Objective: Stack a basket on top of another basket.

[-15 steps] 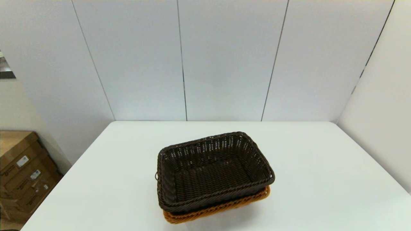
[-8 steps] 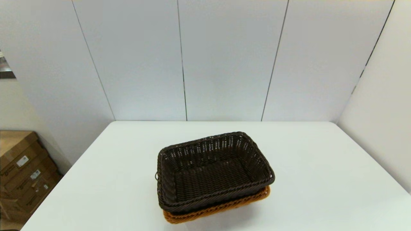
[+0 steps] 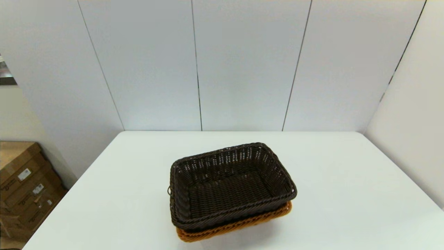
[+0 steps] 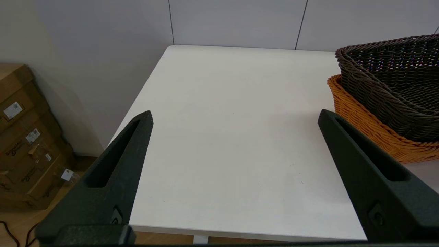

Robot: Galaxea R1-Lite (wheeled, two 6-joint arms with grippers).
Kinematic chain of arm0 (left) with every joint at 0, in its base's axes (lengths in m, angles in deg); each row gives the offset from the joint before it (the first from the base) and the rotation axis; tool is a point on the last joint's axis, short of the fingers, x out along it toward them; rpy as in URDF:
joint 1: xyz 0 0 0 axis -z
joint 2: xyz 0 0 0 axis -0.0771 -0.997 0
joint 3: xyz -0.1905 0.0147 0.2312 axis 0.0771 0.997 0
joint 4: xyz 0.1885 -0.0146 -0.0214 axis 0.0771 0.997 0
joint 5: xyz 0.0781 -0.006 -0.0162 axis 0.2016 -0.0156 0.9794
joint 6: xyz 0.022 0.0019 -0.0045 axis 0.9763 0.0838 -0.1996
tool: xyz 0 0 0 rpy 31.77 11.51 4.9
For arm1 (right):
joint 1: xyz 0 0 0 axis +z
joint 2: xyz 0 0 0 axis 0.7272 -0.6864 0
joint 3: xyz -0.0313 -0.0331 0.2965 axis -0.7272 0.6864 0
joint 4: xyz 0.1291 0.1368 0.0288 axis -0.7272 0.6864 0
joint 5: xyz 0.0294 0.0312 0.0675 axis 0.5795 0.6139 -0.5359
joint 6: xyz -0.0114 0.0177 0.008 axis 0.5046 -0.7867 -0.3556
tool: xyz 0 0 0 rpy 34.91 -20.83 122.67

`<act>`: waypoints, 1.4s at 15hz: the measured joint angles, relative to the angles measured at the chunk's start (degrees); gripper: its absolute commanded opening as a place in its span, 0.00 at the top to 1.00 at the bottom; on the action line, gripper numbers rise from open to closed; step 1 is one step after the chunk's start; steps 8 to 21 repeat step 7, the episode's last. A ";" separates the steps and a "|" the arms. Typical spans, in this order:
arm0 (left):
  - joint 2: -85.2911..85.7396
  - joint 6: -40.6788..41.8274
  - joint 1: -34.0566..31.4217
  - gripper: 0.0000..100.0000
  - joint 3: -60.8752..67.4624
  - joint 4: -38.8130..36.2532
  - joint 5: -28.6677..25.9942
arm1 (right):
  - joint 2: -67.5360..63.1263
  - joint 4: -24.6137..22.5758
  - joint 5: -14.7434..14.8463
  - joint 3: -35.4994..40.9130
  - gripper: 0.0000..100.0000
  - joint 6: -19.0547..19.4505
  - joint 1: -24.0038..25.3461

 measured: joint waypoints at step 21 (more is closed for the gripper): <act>0.00 0.04 0.00 0.00 0.00 0.00 -0.02 | 0.00 -0.04 0.16 0.00 0.00 -0.74 0.00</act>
